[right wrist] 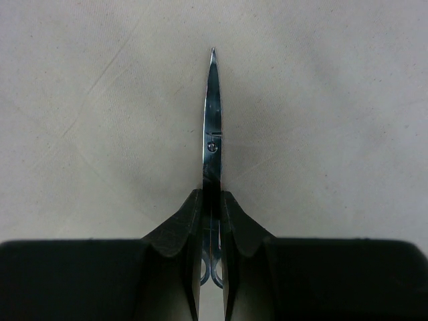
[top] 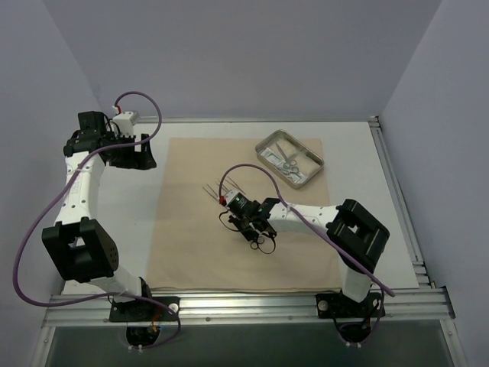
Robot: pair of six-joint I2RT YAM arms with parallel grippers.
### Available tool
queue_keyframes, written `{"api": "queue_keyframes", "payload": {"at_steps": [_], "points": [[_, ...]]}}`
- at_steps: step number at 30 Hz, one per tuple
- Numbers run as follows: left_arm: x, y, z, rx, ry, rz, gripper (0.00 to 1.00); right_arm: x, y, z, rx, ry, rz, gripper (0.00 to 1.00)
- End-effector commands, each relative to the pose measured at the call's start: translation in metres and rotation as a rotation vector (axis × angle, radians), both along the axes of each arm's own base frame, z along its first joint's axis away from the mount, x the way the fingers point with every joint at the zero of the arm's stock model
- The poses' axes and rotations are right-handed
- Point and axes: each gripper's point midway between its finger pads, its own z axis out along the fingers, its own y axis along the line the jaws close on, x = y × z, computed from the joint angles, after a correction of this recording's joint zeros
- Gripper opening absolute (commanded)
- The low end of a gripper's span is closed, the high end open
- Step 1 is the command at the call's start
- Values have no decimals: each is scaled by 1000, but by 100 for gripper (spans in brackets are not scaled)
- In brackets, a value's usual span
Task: Open and lay out the surgical kit
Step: Place the medical item in the surgical kit.
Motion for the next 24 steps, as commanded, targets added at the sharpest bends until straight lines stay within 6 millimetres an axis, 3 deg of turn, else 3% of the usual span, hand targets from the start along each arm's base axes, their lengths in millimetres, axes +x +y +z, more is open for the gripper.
{"api": "queue_keyframes", "payload": {"at_steps": [1, 6, 12, 19, 22, 24], "points": [[-4, -2, 17, -5, -54, -14, 94, 7, -13, 4, -52, -44, 23, 0], [-4, -2, 18, -5, -56, -14, 94, 8, -14, 3, -52, -38, 47, 1], [-5, -2, 18, -6, -55, -13, 94, 9, -16, 3, -61, -27, 50, 25], [-4, -1, 17, -3, -54, -12, 94, 17, -4, 31, -15, -61, 57, 34], [-5, -1, 18, 0, -54, -11, 94, 26, 3, 52, 17, -92, 63, 35], [-4, 0, 18, 4, -57, -10, 94, 36, 13, 76, 73, -130, 66, 36]]}}
